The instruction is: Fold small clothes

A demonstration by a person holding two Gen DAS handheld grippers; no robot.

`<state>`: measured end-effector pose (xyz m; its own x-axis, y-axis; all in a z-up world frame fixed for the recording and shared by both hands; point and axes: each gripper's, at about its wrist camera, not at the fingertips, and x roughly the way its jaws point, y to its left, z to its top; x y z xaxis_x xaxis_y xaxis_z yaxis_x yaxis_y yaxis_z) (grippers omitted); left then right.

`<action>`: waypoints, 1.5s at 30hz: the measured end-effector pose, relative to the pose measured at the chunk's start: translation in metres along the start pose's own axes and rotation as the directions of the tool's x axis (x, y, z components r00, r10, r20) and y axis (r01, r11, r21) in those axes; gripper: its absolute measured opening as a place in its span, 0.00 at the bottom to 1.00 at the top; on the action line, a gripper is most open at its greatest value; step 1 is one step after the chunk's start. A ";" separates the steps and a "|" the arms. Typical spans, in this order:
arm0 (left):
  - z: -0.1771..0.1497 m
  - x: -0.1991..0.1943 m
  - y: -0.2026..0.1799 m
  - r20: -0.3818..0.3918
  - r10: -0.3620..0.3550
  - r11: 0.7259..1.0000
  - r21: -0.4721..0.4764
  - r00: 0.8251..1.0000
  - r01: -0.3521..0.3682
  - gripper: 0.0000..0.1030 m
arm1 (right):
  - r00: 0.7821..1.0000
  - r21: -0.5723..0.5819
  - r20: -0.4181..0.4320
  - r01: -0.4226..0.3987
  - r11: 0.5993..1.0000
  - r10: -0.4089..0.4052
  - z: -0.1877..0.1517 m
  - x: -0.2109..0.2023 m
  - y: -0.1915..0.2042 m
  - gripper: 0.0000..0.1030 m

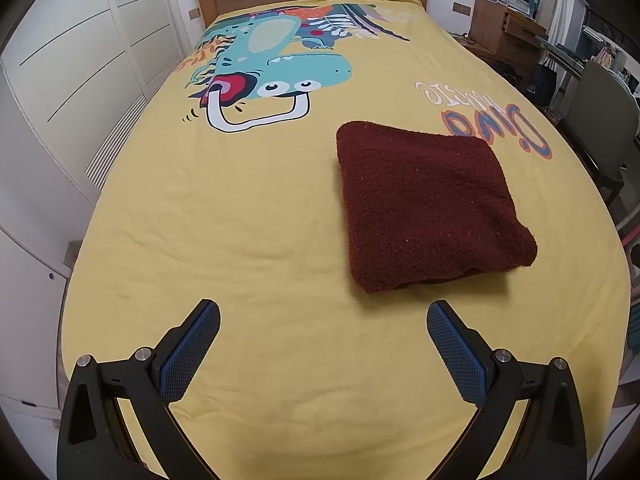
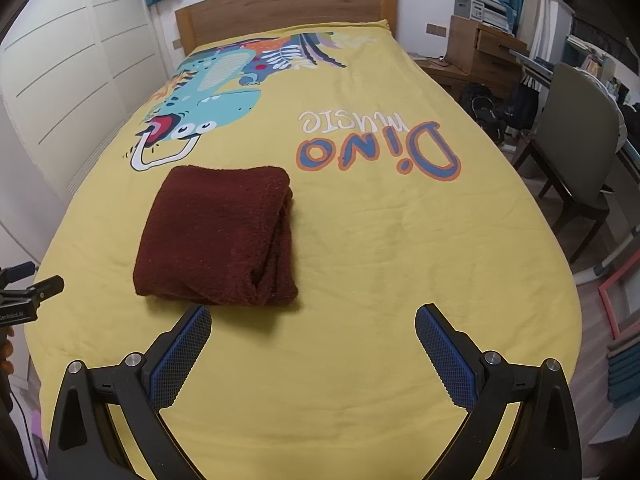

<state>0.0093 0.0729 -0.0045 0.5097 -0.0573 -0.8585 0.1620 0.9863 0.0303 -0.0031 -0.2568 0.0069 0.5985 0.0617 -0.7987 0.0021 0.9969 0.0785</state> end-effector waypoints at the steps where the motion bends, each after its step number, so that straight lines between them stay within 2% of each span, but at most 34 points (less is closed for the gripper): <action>1: 0.000 0.000 0.000 0.000 0.000 1.000 0.000 1.000 0.000 0.99 | 1.000 -0.001 -0.001 0.000 1.000 0.000 0.000 0.000 0.000 0.99; 45: -0.002 0.004 -0.002 -0.020 -0.004 1.000 -0.001 1.000 0.004 0.99 | 0.998 -0.017 -0.061 -0.008 1.000 0.007 -0.007 0.019 -0.001 0.99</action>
<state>0.0096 0.0709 -0.0092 0.4918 -0.0578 -0.8688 0.1630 0.9863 0.0267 0.0021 -0.2565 -0.0124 0.5488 0.0717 -0.8329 -0.0166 0.9971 0.0749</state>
